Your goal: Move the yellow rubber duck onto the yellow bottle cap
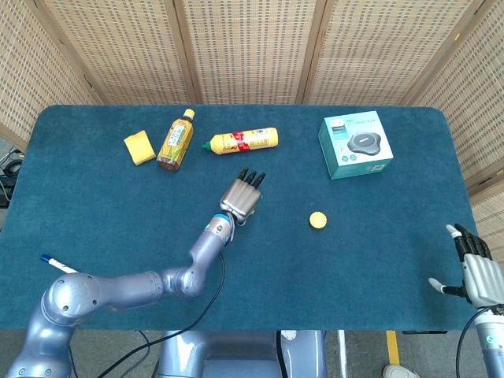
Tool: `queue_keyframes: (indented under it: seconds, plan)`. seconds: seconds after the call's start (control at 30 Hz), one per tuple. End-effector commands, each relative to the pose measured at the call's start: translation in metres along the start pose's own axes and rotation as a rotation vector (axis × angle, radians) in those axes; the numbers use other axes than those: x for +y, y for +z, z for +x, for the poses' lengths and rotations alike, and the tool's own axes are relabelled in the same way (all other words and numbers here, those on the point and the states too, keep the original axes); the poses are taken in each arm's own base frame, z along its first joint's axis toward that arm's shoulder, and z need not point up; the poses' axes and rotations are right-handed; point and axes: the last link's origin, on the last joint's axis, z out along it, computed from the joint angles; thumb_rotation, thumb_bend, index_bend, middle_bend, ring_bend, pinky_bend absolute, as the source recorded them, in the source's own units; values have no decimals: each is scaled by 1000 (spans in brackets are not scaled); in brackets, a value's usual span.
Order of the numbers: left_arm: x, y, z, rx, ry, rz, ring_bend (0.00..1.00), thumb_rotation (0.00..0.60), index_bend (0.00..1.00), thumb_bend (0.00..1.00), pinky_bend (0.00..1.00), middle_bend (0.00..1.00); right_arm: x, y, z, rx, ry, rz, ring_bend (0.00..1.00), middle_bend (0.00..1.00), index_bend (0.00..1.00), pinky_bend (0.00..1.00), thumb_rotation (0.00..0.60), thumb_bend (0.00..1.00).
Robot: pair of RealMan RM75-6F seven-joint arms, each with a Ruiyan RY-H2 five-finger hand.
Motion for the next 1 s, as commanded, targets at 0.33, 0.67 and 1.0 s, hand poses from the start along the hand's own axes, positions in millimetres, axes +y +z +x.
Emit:
queue_keyframes:
  seconds: [0.33,0.67,1.0]
  plan:
    - [47,21,-3,-27,58,-67,0,600,498,295,0,0,15,-3,3,11,5,-52,0,0,40,0,600,0]
    - [55,25,-4,-24,72,-75,0,600,190,281,0,0,20,-4,7,30,16,-59,0,0,41,0,600,0]
    - [18,11,23,47,-83,-32,0,600,0,273,0,0,16,-5,5,28,8,-42,0,0,40,0,600,0]
